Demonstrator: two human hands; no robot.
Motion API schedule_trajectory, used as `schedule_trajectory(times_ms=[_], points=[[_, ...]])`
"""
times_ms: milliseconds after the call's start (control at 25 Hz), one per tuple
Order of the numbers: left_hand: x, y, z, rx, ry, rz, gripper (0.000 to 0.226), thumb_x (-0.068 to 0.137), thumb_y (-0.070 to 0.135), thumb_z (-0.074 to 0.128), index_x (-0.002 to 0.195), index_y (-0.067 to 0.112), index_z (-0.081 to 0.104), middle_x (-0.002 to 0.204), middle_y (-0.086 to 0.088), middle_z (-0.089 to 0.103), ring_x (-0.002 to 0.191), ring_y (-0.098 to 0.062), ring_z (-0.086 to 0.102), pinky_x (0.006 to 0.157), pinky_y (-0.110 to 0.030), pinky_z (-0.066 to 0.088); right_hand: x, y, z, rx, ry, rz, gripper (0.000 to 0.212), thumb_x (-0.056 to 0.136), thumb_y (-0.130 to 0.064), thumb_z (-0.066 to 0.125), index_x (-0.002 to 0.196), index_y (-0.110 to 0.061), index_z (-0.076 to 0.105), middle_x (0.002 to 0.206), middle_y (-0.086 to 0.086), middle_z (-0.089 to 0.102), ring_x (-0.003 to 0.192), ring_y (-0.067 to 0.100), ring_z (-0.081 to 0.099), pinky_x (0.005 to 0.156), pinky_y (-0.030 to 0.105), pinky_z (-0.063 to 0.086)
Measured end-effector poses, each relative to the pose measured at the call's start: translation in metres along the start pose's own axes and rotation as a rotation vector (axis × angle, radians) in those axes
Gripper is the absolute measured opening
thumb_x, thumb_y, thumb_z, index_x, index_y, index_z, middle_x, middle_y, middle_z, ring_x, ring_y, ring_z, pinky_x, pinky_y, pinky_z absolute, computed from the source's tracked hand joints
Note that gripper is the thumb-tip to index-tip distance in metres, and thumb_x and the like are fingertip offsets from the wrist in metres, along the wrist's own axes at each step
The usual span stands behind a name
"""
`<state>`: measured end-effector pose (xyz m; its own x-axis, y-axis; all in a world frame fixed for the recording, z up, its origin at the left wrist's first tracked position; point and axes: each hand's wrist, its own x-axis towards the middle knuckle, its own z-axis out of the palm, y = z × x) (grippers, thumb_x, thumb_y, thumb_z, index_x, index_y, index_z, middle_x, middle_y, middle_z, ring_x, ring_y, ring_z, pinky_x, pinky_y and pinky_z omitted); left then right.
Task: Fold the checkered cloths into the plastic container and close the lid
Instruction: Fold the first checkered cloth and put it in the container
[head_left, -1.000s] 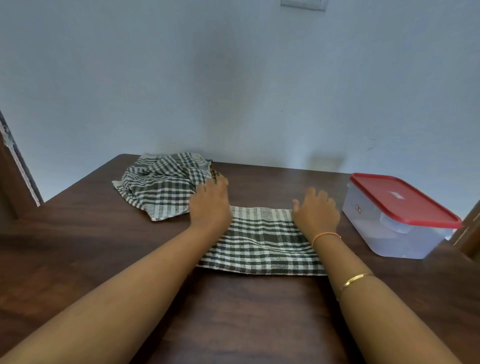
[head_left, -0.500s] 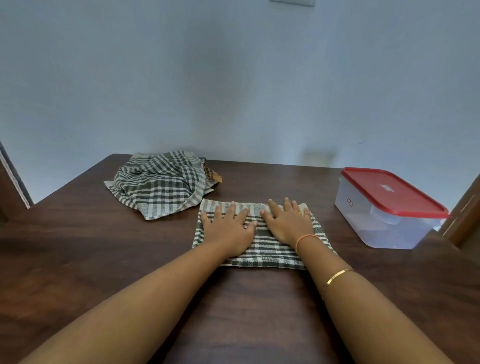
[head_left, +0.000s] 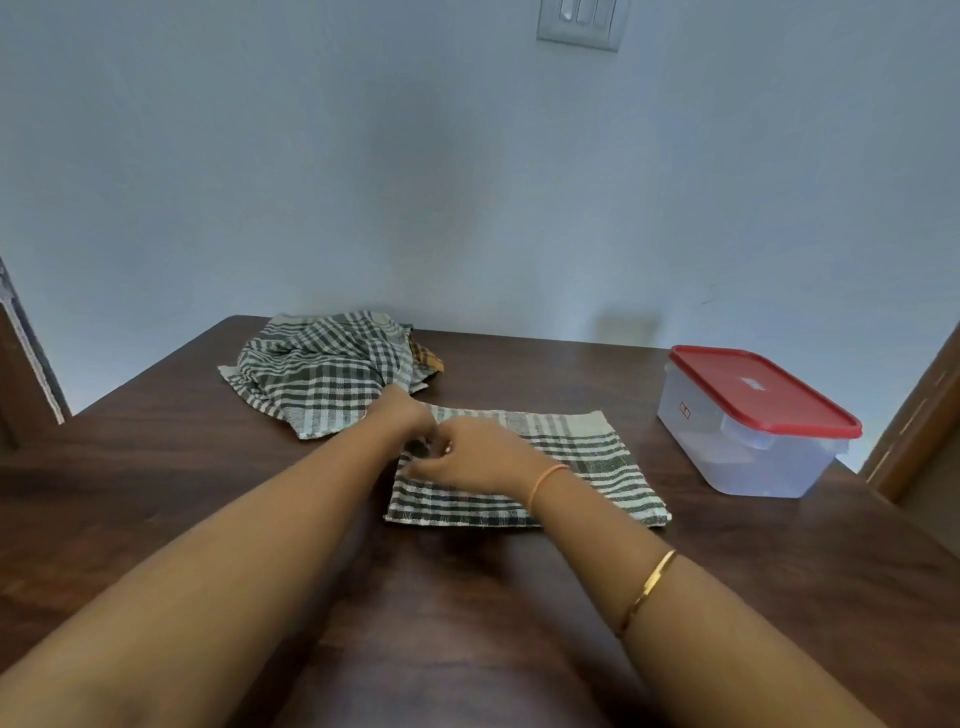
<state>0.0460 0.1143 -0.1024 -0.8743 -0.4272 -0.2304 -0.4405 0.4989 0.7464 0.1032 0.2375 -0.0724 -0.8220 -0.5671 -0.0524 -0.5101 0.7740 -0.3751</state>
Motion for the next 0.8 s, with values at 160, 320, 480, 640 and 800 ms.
schedule_trajectory(times_ms=[160, 320, 480, 640, 800], points=[[0.000, -0.001, -0.004, -0.297, -0.059, -0.075, 0.042, 0.082, -0.002, 0.062, 0.122, -0.008, 0.048, 0.069, -0.009, 0.050, 0.056, -0.016, 0.047, 0.042, -0.025, 0.037, -0.006, -0.020, 0.025, -0.114, -0.054, -0.036, 0.047, 0.075, -0.057, 0.066, 0.065, -0.016, 0.045, 0.074, 0.001, 0.052, 0.071, 0.021, 0.052, 0.054, 0.029, 0.034], [0.010, -0.006, -0.007, -0.328, 0.049, -0.031, 0.054, 0.085, 0.005, 0.059, 0.134, -0.001, 0.038, 0.098, -0.017, 0.058, 0.076, -0.023, 0.052, 0.056, -0.031, 0.042, -0.009, -0.028, 0.035, -0.231, 0.064, -0.104, 0.040, 0.083, -0.037, 0.063, 0.103, -0.004, 0.057, 0.101, 0.016, 0.058, 0.093, 0.033, 0.057, 0.068, 0.035, 0.041], [0.003, -0.003, -0.017, -0.195, 0.209, 0.097, 0.036, 0.087, 0.005, 0.057, 0.121, 0.005, 0.044, 0.117, -0.015, 0.055, 0.093, -0.027, 0.052, 0.071, -0.034, 0.040, -0.010, -0.034, 0.037, -0.168, 0.136, -0.168, 0.028, 0.085, -0.014, 0.053, 0.111, -0.002, 0.051, 0.107, 0.019, 0.061, 0.098, 0.037, 0.058, 0.067, 0.036, 0.039], [-0.016, 0.017, -0.032, -0.058, 0.347, 0.350, 0.017, 0.087, 0.018, 0.059, 0.099, 0.011, 0.050, 0.108, -0.009, 0.060, 0.087, -0.022, 0.048, 0.072, -0.029, 0.033, -0.011, -0.028, 0.019, 0.062, 0.176, -0.181, 0.041, 0.080, -0.007, 0.054, 0.121, -0.006, 0.047, 0.108, 0.023, 0.064, 0.095, 0.040, 0.061, 0.074, 0.038, 0.049], [-0.029, 0.067, -0.026, 0.037, 0.296, 0.501, 0.019, 0.083, 0.021, 0.063, 0.096, 0.008, 0.062, 0.106, -0.009, 0.066, 0.100, -0.027, 0.059, 0.074, -0.029, 0.039, -0.026, -0.017, -0.012, 0.466, 0.143, -0.042, 0.039, 0.082, 0.001, 0.051, 0.118, -0.010, 0.041, 0.096, 0.022, 0.065, 0.081, 0.039, 0.067, 0.077, 0.047, 0.057]])
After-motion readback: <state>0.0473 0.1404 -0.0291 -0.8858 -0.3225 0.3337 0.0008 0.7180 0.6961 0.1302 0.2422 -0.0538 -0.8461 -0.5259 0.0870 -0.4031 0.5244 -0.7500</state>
